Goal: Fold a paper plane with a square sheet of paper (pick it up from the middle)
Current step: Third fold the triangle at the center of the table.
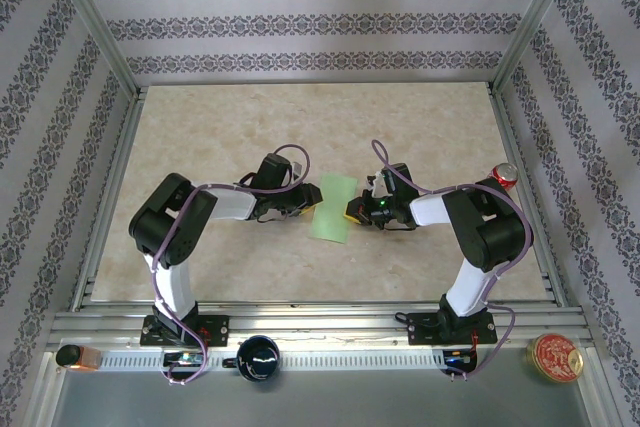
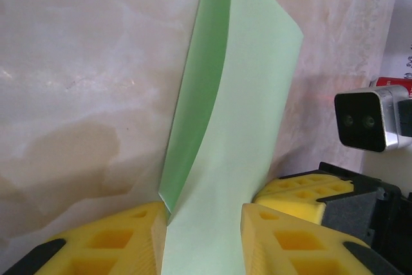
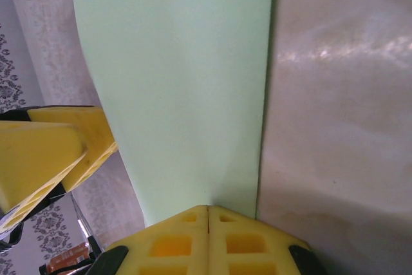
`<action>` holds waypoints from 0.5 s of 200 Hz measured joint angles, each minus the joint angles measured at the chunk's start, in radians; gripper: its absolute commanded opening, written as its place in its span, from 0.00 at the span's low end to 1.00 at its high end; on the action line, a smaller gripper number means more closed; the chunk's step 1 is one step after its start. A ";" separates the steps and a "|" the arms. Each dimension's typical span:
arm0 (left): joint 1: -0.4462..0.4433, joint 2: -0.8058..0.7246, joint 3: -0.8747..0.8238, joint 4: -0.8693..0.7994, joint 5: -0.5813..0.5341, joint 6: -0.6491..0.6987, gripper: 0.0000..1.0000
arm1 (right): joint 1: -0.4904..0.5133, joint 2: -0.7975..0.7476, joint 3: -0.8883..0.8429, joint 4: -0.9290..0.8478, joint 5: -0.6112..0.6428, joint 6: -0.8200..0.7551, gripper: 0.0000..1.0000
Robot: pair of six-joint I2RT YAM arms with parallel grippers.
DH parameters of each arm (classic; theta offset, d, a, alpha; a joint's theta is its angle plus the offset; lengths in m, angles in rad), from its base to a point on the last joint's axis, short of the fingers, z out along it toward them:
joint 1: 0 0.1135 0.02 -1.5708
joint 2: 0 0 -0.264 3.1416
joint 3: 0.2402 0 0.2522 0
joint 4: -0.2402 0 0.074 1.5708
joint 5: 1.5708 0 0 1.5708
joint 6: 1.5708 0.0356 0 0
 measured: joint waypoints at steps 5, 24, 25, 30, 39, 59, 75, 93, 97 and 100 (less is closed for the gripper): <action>0.000 0.004 0.002 0.003 0.003 0.000 0.36 | 0.000 0.000 0.000 0.000 0.000 0.000 0.04; 0.005 0.013 0.014 0.004 0.018 0.000 0.37 | 0.000 0.000 0.000 0.000 0.000 0.000 0.04; 0.005 0.014 0.015 0.004 0.018 0.000 0.37 | 0.000 0.000 0.000 0.000 0.000 0.000 0.03; 0.006 0.017 0.018 0.003 0.023 0.000 0.37 | 0.000 0.000 0.000 0.000 0.000 0.000 0.03; 0.007 0.019 0.021 0.003 0.028 0.000 0.36 | 0.000 0.000 0.000 0.000 0.000 0.000 0.03; 0.011 0.024 0.024 0.008 0.035 0.000 0.35 | 0.000 0.000 0.000 0.000 0.000 0.000 0.03; 0.013 0.025 0.024 0.013 0.041 0.000 0.33 | 0.000 0.000 0.000 0.000 0.000 -0.001 0.03; 0.013 0.025 0.024 0.019 0.052 0.000 0.31 | 0.000 0.000 0.000 0.000 0.000 -0.001 0.03; 0.013 0.025 0.024 0.022 0.053 0.000 0.30 | -0.001 0.000 0.000 0.000 0.000 -0.001 0.03; 0.013 0.025 0.024 0.023 0.054 0.000 0.30 | -0.002 0.000 0.000 -0.001 -0.001 -0.001 0.03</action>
